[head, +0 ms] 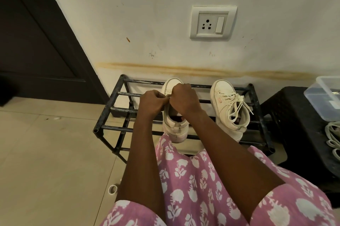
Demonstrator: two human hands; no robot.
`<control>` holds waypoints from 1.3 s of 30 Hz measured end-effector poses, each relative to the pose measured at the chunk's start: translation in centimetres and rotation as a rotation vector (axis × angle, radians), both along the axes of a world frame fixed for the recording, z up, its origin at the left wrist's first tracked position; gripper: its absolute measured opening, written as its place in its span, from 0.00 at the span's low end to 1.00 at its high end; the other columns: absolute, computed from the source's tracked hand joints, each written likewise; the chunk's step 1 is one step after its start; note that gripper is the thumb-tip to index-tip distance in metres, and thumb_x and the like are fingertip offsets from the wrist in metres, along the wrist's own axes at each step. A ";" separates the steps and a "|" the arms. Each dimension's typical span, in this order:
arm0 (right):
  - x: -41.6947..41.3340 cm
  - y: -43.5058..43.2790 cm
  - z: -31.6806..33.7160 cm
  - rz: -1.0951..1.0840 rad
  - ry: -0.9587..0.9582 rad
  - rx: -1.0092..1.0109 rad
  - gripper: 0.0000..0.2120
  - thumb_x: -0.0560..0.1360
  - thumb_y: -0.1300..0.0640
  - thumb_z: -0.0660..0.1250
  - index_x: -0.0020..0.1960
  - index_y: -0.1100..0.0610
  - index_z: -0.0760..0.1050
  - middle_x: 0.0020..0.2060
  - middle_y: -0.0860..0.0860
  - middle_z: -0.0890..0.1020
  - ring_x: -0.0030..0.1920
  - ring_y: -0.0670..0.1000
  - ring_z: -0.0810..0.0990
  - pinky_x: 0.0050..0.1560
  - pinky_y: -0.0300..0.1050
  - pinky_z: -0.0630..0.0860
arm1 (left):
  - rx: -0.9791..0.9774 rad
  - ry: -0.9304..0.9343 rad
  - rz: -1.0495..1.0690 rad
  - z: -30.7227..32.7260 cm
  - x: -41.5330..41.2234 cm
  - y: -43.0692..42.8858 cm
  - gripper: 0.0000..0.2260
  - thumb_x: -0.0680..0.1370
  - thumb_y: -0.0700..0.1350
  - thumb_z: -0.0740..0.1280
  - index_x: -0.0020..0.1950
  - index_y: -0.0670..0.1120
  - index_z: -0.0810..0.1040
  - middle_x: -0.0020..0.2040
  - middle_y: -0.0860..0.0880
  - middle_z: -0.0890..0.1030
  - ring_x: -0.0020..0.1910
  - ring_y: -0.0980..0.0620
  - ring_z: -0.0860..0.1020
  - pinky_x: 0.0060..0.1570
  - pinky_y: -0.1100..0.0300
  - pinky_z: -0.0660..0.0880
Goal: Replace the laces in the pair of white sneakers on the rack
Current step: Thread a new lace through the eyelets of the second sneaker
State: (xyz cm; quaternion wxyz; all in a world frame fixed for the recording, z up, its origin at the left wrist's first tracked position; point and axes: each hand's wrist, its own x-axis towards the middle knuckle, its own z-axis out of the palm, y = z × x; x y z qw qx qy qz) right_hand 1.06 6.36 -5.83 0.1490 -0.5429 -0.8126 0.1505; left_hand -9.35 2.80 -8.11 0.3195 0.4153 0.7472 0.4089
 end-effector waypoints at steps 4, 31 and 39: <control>0.0 -0.1 -0.4 -0.080 0.088 0.013 0.10 0.75 0.60 0.64 0.50 0.64 0.80 0.44 0.59 0.82 0.45 0.58 0.81 0.41 0.44 0.74 | -0.021 0.170 -0.046 0.3 0.2 0.2 0.05 0.71 0.43 0.72 0.41 0.45 0.77 0.39 0.48 0.79 0.40 0.49 0.80 0.44 0.57 0.79; 1.0 -3.6 -3.1 -0.073 0.398 0.300 0.09 0.61 0.70 0.77 0.41 0.67 0.82 0.37 0.61 0.81 0.36 0.59 0.81 0.36 0.50 0.82 | -0.033 -0.320 0.112 -0.9 1.0 -0.5 0.09 0.80 0.37 0.59 0.47 0.41 0.78 0.46 0.40 0.80 0.45 0.44 0.79 0.43 0.54 0.77; 1.2 -2.3 -2.9 0.124 0.078 0.134 0.15 0.77 0.60 0.63 0.63 0.63 0.75 0.60 0.59 0.76 0.60 0.57 0.74 0.62 0.52 0.73 | -0.012 -0.300 0.076 -0.9 1.0 -0.4 0.09 0.80 0.35 0.58 0.50 0.39 0.77 0.36 0.46 0.78 0.32 0.52 0.75 0.21 0.70 0.69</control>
